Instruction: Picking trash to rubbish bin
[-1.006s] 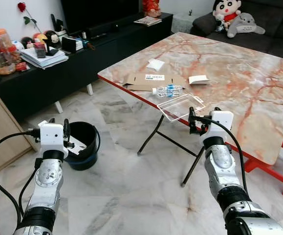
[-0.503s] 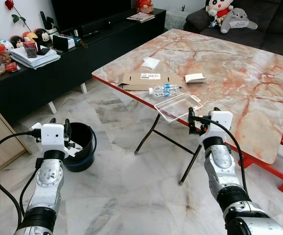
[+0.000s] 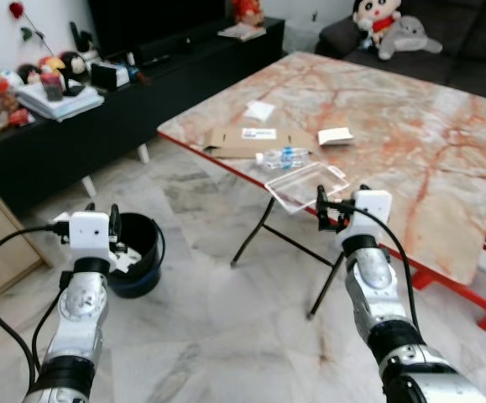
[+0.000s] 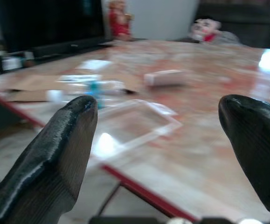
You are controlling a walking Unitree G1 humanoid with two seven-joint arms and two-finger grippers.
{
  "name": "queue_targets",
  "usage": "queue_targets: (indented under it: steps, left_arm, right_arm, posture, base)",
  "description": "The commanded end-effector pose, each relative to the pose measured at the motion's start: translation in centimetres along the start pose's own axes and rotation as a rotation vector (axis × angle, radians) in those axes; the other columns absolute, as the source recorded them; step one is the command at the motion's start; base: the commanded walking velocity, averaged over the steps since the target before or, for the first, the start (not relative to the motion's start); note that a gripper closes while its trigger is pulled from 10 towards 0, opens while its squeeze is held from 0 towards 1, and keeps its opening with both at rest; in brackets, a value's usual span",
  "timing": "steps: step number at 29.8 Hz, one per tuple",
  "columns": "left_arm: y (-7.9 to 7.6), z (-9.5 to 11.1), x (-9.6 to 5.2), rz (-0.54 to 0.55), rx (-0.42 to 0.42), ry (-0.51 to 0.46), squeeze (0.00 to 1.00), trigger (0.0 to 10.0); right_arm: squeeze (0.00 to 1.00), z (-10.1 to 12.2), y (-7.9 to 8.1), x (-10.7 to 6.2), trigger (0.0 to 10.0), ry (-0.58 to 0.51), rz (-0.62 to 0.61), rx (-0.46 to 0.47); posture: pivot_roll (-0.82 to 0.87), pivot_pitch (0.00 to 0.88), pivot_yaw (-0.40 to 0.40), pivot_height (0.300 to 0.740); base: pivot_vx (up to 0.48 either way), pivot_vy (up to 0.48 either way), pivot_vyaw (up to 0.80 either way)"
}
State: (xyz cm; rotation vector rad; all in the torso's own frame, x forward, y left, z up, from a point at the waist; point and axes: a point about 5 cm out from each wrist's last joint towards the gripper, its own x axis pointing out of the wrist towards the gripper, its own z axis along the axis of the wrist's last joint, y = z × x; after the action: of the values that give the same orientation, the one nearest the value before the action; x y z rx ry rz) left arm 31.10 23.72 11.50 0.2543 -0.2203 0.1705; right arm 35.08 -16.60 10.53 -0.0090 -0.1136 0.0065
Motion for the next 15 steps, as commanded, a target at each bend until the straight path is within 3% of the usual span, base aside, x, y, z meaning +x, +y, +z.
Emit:
queue_targets:
  steps: [1, 15]
  left_arm:
    - [-0.51, -0.11, 0.07, -0.013, -0.01, 0.013, 0.0, 10.0]
    - [-0.43, -0.06, 0.05, -0.009, -0.021, 0.01, 0.0, 10.0]
  right_arm:
    - [0.0, 0.21, -0.48, 0.12, 10.0, -0.002, -0.009, -0.007]
    - [0.0, 0.11, -0.11, 0.13, 10.0, 0.003, 0.004, -0.003]
  posture:
    - [-0.05, 0.0, 0.012, 0.74]
    - [-0.05, 0.0, 0.012, 0.74]
  base:
    - [0.0, -0.247, -0.8]
    - [0.0, -0.035, -0.8]
